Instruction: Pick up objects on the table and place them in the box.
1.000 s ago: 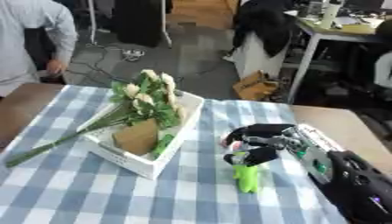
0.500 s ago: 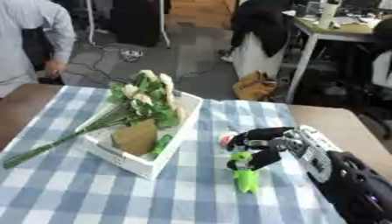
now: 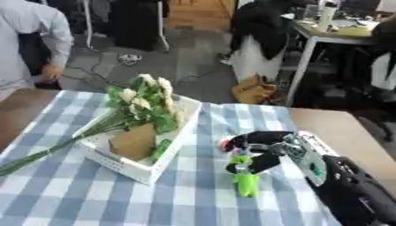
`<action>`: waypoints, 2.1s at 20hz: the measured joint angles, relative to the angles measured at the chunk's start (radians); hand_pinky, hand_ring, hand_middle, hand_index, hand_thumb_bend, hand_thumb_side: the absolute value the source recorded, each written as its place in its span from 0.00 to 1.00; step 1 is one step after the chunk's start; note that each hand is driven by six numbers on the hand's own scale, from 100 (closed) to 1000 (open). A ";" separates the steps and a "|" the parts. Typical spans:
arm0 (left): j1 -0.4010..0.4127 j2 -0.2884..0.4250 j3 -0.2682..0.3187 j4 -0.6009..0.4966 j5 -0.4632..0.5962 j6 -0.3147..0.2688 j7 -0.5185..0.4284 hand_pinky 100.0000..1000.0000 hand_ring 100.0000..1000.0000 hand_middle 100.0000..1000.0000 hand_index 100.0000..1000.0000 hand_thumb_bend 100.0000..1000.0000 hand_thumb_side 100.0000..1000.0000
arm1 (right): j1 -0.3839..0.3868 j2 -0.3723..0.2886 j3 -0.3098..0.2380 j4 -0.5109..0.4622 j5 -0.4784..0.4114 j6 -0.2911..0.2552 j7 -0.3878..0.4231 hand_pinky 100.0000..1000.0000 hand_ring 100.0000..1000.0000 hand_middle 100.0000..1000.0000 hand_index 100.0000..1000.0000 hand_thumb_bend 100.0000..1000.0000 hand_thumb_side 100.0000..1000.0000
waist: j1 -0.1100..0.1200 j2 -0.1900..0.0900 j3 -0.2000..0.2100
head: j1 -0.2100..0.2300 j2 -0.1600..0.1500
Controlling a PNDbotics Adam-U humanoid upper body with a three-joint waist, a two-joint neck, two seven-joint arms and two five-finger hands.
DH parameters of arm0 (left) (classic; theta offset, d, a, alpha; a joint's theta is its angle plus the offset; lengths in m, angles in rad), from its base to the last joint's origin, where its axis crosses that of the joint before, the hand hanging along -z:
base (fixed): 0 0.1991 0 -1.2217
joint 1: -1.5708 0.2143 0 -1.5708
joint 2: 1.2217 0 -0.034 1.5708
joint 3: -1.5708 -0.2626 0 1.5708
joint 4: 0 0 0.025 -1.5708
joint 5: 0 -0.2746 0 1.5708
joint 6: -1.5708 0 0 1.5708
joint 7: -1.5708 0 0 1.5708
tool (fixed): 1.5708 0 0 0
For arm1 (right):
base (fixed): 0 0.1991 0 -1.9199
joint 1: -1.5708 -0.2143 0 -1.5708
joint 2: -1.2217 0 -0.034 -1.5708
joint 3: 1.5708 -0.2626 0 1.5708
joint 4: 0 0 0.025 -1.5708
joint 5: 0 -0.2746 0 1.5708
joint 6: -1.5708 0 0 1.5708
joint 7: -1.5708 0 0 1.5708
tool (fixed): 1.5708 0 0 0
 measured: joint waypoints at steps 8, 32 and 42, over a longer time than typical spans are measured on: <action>-0.017 -0.008 0.000 0.000 0.005 -0.006 0.001 0.79 0.98 0.89 0.97 0.00 0.90 | -0.011 0.014 -0.015 0.058 0.129 -0.060 -0.065 0.88 0.98 0.93 0.95 0.36 0.93 | 0.001 0.013 0.010 | -0.002 -0.018; -0.035 -0.017 0.000 0.000 0.007 -0.011 0.007 0.79 0.98 0.88 0.97 0.00 0.90 | 0.008 0.031 -0.043 0.144 0.197 -0.052 -0.050 0.72 0.84 0.94 0.85 0.34 0.73 | 0.011 0.024 0.018 | -0.007 -0.027; -0.042 -0.025 0.002 0.000 0.011 -0.013 0.009 0.79 0.98 0.88 0.97 0.00 0.90 | 0.014 0.031 -0.054 0.146 0.128 -0.027 -0.026 0.50 0.62 0.89 0.81 0.29 0.59 | 0.015 0.029 0.023 | -0.011 -0.037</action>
